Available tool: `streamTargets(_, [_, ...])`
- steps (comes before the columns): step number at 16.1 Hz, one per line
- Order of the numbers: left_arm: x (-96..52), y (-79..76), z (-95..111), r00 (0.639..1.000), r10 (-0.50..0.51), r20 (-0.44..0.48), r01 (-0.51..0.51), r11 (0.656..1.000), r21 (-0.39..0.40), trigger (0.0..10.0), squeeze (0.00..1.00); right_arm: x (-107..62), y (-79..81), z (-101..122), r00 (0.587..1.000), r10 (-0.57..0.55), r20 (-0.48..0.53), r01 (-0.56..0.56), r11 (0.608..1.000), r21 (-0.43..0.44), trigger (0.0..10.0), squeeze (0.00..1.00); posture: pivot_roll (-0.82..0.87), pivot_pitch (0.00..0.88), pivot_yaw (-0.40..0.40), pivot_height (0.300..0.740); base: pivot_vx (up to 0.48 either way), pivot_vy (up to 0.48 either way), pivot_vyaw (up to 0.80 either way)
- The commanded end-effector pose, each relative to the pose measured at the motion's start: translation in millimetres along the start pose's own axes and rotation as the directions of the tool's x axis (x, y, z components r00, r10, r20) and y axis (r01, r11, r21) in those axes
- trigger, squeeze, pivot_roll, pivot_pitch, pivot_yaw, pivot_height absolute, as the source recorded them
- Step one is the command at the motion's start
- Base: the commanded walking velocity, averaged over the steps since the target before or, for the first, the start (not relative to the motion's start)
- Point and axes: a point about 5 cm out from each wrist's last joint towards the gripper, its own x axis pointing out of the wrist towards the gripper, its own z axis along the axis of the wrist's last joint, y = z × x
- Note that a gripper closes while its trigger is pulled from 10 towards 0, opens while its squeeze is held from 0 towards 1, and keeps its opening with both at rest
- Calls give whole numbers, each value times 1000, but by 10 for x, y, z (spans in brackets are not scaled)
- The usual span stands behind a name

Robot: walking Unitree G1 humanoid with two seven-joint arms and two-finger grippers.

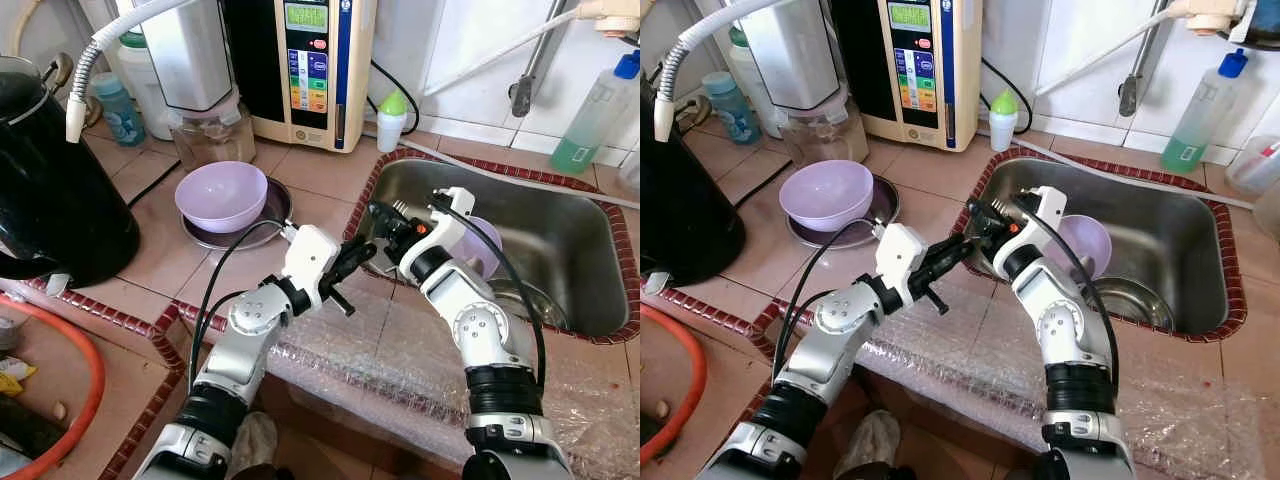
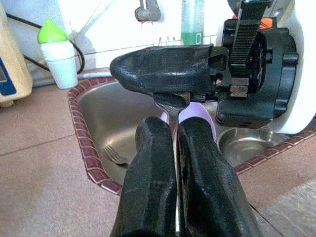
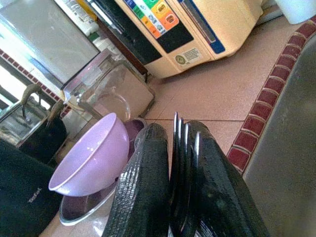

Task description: Kitchen organization

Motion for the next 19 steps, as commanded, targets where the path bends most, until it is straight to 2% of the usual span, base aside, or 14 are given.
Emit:
streamTargets(1, [27, 78, 130, 998, 25, 54, -28, 998, 50, 2078, 0, -31, -124, 19, 997, -72, -8, 72, 997, 10, 0, 0, -168, 0, 45, 740, 0, 0, 0])
streamTargets(2, [28, 85, 127, 998, 29, 51, -32, 998, 54, 2941, 0, -23, -124, 18, 997, -77, -13, 78, 997, 9, 0, 0, -168, 0, 45, 740, 0, 0, 0])
streamTargets(3, [41, 116, 135, 997, 63, 49, -64, 998, 0, 7922, 0, -6, -139, 36, 994, -109, 0, 109, 994, -28, 0, 0, -169, 0, 47, 740, 0, 0, 0])
streamTargets(4, [51, 139, 148, 995, 88, 54, -85, 995, -52, 10000, 0, 3, -156, 61, 991, -136, 20, 137, 990, -37, 0, 0, -169, 0, 47, 740, 0, 0, 0])
streamTargets(7, [54, 172, 146, 994, 97, 47, -96, 995, -19, 10000, 0, 1, -250, 188, 969, -229, 98, 238, 967, -92, 0, 0, -166, 0, 43, 740, 0, 0, 0])
streamTargets(9, [60, 162, 139, 994, 96, 43, -95, 995, -20, 10000, 0, 4, -253, 240, 964, -235, 126, 251, 959, -129, 0, 0, -167, 0, 44, 740, 0, 0, 0])
streamTargets(10, [67, 144, 137, 996, 84, 42, -82, 996, -45, 10000, 1000, 3, -240, 339, 950, -245, 193, 282, 939, -198, 0, 0, -168, 0, 45, 740, 0, 0, 0])
streamTargets(12, [74, 122, 140, 997, 62, 37, -59, 996, -65, 10000, 1000, 1, -220, 462, 928, -251, 273, 327, 902, -282, 0, 0, -169, 0, 46, 740, 0, 0, 0])
streamTargets(13, [80, 97, 139, 999, 32, 29, -30, 998, -52, 10000, 1000, 21, -152, 549, 919, -212, 333, 344, 846, -408, 0, 0, -170, 0, 47, 740, 0, 0, 0])
streamTargets(14, [80, 89, 139, 999, 25, 27, -23, 999, -49, 10000, 1000, 26, -142, 567, 913, -210, 348, 356, 829, -432, 0, 0, -170, 0, 47, 740, 0, 0, 0])
streamTargets(15, [75, 53, 142, 1000, 2, 18, -2, 999, -35, 10000, 1000, 18, -160, 648, 882, -225, 413, 425, 757, -496, 0, 0, -165, 0, 44, 740, 0, 0, 0])
streamTargets(16, [72, 41, 145, 1000, -3, 17, 3, 1000, -30, 10000, 1000, 8, -185, 668, 869, -239, 433, 457, 723, -518, 0, 0, -164, 0, 43, 740, 0, 0, 0])
streamTargets(17, [43, 52, 157, 1000, 23, 16, -23, 1000, -14, 10000, 1000, -40, -320, 679, 838, -284, 465, 532, 615, -583, 0, 0, -161, 0, 38, 740, 0, 0, 0])
streamTargets(19, [7, 122, 150, 997, 75, 6, -75, 997, 2, 10000, 1000, -89, -425, 644, 828, -315, 464, 555, 578, -597, 0, 0, -158, 0, 34, 740, 0, 0, 0])
